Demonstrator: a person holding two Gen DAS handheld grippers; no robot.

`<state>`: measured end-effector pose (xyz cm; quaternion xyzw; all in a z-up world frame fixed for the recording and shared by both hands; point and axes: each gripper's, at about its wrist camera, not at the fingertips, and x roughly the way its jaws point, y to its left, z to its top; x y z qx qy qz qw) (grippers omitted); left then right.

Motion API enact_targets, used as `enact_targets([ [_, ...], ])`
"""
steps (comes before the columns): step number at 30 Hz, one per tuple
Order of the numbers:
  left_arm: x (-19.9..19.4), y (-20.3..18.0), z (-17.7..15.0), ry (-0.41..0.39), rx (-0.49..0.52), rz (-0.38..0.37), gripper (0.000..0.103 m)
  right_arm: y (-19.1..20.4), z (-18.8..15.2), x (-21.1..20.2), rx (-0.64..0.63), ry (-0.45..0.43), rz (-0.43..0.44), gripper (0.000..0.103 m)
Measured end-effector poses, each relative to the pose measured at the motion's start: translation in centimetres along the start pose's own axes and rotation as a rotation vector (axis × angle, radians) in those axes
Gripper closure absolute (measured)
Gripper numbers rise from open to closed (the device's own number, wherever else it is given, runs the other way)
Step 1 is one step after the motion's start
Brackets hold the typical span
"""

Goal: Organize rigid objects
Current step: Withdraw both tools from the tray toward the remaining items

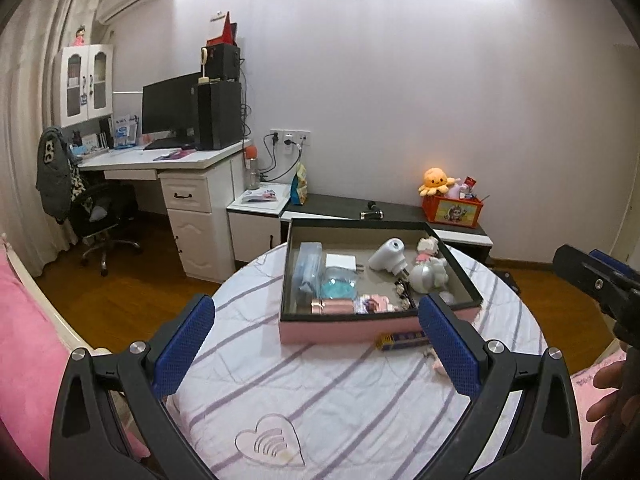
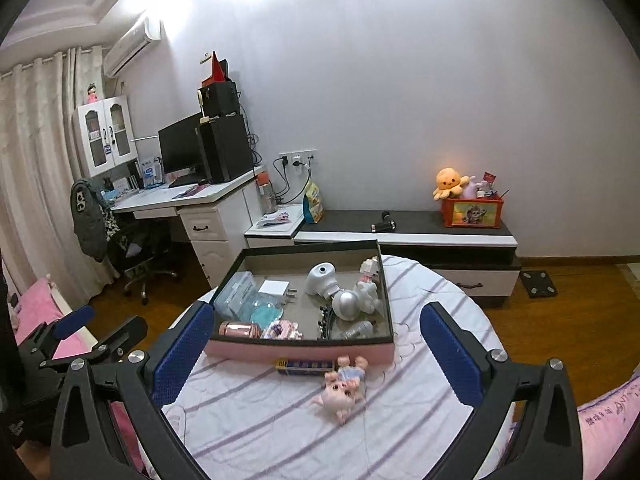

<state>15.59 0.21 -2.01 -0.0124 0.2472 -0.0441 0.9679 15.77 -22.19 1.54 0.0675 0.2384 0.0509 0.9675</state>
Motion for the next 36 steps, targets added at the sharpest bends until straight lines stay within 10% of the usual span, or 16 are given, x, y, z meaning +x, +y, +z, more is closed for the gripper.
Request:
enact_targets([
  [36,-3.0,-1.8,-1.3,-0.014,0.019,-0.012,0.000,0.1,-1.7,-3.5,-0.005,-0.012,-0.027,0.000],
])
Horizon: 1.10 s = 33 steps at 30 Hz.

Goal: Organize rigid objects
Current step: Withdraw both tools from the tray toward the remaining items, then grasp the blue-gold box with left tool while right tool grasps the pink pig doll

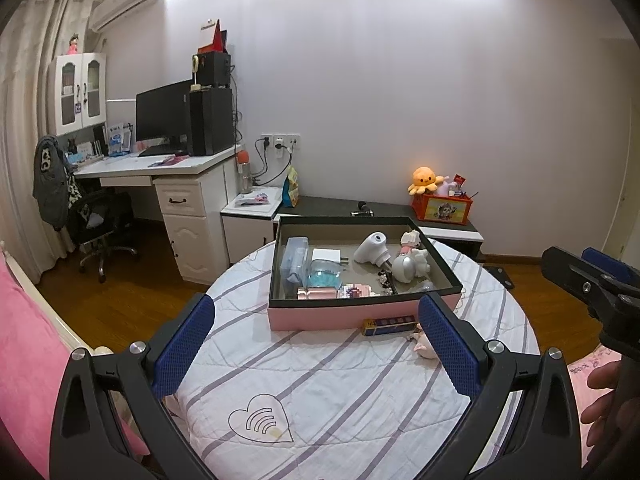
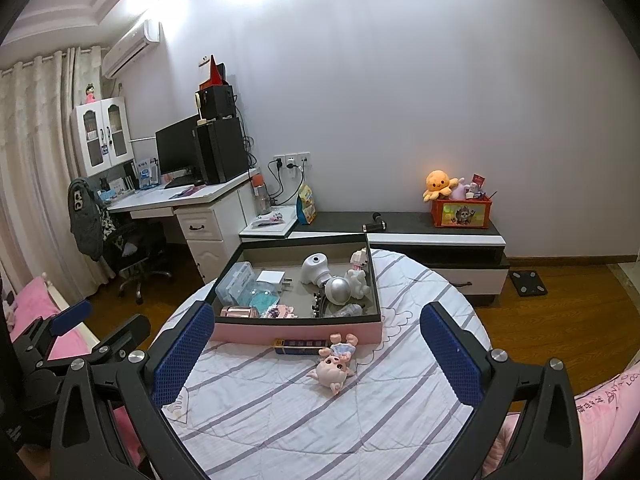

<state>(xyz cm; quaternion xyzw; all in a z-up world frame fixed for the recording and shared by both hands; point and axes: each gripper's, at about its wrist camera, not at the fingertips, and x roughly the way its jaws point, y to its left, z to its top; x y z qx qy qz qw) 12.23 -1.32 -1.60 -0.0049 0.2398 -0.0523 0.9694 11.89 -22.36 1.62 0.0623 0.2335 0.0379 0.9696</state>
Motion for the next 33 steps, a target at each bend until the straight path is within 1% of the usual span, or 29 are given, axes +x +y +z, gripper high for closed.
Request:
enact_targets([
  [5,1.5,0.0,-0.8,0.041,-0.004,-0.003,0.000,-0.8,-0.3,1.3,0.004,0.032,-0.014,0.000],
  [13,5.5,-0.5,-2.2,0.126,-0.004,-0.010,0.000,-3.8,-2.9,5.3,0.025,0.161,-0.067,0.000],
  [20,9.8,-1.4,-3.7,0.212,0.010,-0.026,0.000,-4.6,-5.5,9.9,0.023,0.276,-0.059,0.000],
  [24,11.7,-1.4,-4.4,0.245,0.010,-0.021,0.000,-4.9,-6.8,12.8,0.027,0.334,-0.048,0.000],
  [33,14.4,-1.7,-5.3,0.285,0.016,0.001,0.000,-4.7,-7.5,16.7,0.027,0.383,-0.022,0.000],
])
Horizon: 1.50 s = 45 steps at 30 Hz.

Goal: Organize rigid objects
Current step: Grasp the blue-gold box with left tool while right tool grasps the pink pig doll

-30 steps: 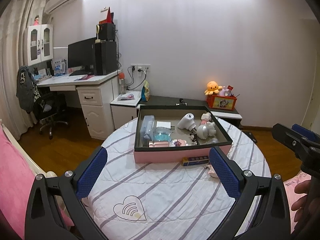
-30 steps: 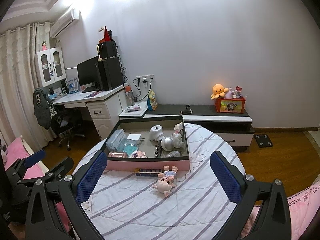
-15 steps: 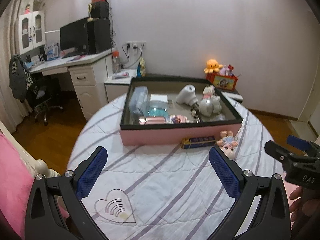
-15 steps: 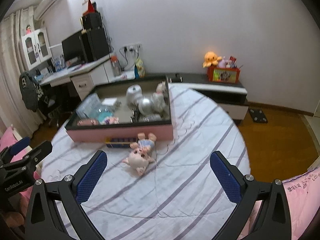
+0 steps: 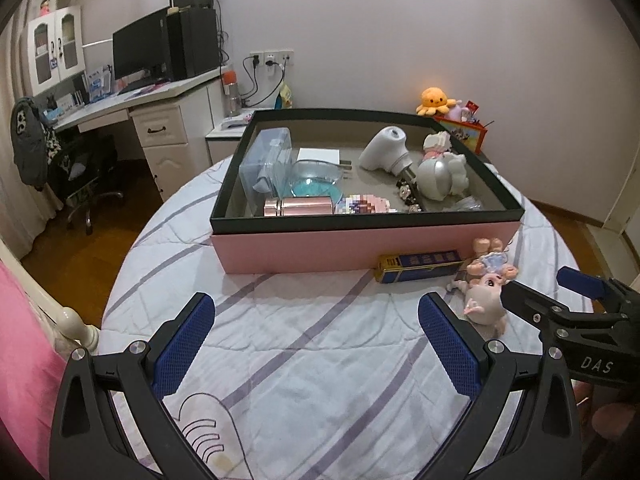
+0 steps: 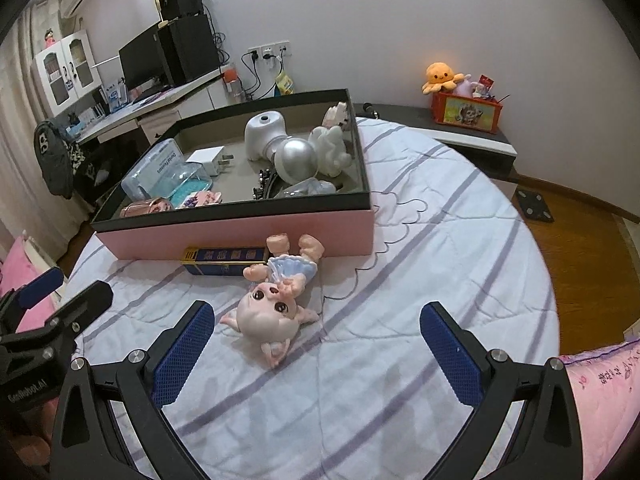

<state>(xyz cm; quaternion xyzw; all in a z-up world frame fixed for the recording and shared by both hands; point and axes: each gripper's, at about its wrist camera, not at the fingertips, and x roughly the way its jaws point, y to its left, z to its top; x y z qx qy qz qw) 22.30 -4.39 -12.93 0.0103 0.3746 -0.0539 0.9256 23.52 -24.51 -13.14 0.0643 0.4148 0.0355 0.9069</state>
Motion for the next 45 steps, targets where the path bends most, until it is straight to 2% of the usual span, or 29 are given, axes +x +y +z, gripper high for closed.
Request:
enact_targets([
  [8,1.7,0.8,0.2,0.032,-0.010,0.009,0.000,0.8,0.7,3.6,-0.008,0.058,0.023,0.002],
  [11,2.2,0.8,0.2,0.041,-0.011,0.003,0.000,1.3,0.5,4.8,-0.029,0.076,0.029,0.020],
  [13,2.5,0.7,0.2,0.049,-0.008,-0.001,0.000,1.6,0.3,5.0,-0.048,0.074,0.038,0.037],
  [15,2.8,0.5,0.2,0.053,-0.008,-0.004,0.000,1.9,0.3,4.8,-0.073,0.064,0.055,0.058],
  [16,2.9,0.3,0.2,0.057,-0.007,-0.009,0.000,2.0,0.3,4.6,-0.075,0.060,0.066,0.059],
  [24,4.2,-2.2,0.7,0.084,0.013,-0.072,0.000,0.5,0.1,3.3,-0.077,0.044,0.056,0.059],
  [30,6.0,-5.0,1.2,0.123,0.004,-0.125,0.000,-1.9,0.4,2.9,-0.064,0.038,-0.008,0.059],
  [37,8.9,-6.8,1.9,0.182,-0.026,-0.117,0.000,-4.1,0.6,3.1,-0.032,0.035,-0.002,0.059],
  [42,9.7,-7.6,2.3,0.194,-0.036,-0.103,0.000,-4.3,0.6,3.2,-0.034,0.032,0.014,0.059],
  [45,10.3,-8.4,2.3,0.188,-0.019,-0.061,0.000,-4.4,0.6,3.2,-0.035,0.033,0.017,0.059],
])
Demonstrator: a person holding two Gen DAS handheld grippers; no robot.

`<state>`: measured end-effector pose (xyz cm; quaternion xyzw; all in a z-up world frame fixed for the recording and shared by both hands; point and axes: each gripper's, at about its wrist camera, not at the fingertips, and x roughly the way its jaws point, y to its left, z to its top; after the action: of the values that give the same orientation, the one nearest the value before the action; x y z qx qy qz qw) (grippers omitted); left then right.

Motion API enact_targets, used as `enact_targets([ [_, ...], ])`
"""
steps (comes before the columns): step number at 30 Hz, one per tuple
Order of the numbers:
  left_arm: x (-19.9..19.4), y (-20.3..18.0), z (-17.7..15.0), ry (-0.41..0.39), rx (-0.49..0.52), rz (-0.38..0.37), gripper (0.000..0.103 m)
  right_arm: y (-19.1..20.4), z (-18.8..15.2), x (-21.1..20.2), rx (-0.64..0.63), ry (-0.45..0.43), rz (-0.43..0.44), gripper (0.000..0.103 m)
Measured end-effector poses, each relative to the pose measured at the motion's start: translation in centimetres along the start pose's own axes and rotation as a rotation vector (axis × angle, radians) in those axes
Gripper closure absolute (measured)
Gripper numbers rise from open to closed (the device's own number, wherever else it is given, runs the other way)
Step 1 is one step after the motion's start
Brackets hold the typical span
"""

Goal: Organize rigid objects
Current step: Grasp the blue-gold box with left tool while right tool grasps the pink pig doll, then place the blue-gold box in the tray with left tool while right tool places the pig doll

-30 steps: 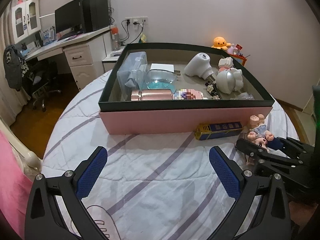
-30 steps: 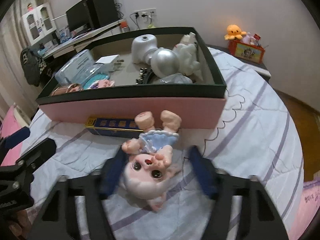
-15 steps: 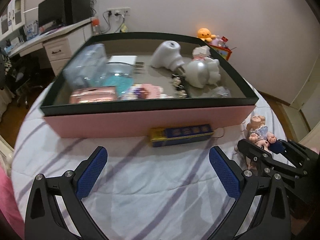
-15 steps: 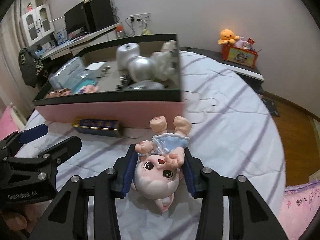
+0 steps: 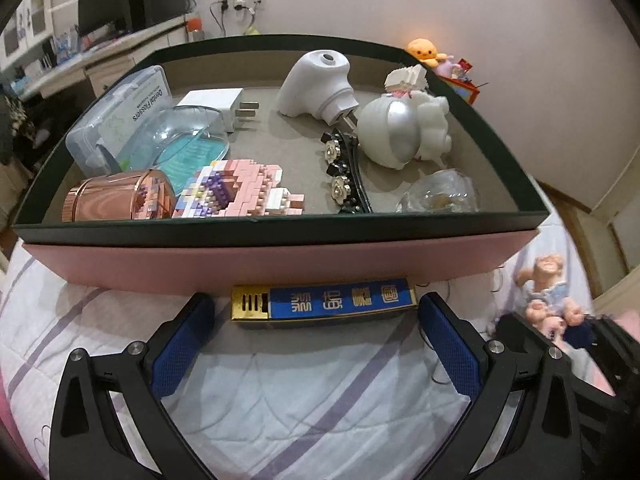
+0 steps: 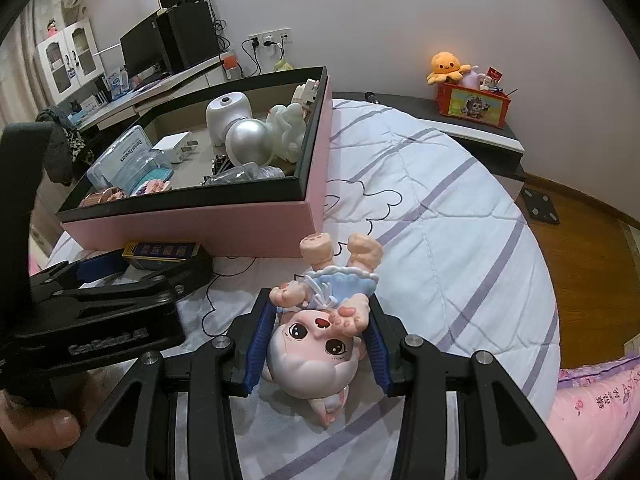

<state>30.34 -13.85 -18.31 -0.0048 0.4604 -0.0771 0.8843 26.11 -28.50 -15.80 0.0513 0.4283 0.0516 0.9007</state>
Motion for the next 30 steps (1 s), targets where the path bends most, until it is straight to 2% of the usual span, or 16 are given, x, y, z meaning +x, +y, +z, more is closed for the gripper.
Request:
enact_targets([
  [2,-0.1,0.0,-0.2,-0.016,-0.003,0.002,0.003,0.0,0.0,-0.1,0.000,0.000,-0.001,0.059],
  [4,-0.6,0.5,-0.4,-0.023,-0.012,0.000,0.018,0.0,0.0,-0.1,0.003,0.001,0.001,0.059],
  [12,-2.8,3.1,-1.5,-0.038,-0.025,-0.051,0.018,0.6,-0.3,-0.8,0.007,-0.002,0.009,0.059],
  [20,-7.4,5.7,-2.6,-0.108,-0.027,-0.039,0.018,2.7,0.2,-3.5,-0.014,-0.040,0.038,0.059],
  [30,-12.4,10.0,0.2,-0.234,-0.060,-0.022,0.018,6.6,3.3,-6.5,-0.083,-0.116,0.076,0.059],
])
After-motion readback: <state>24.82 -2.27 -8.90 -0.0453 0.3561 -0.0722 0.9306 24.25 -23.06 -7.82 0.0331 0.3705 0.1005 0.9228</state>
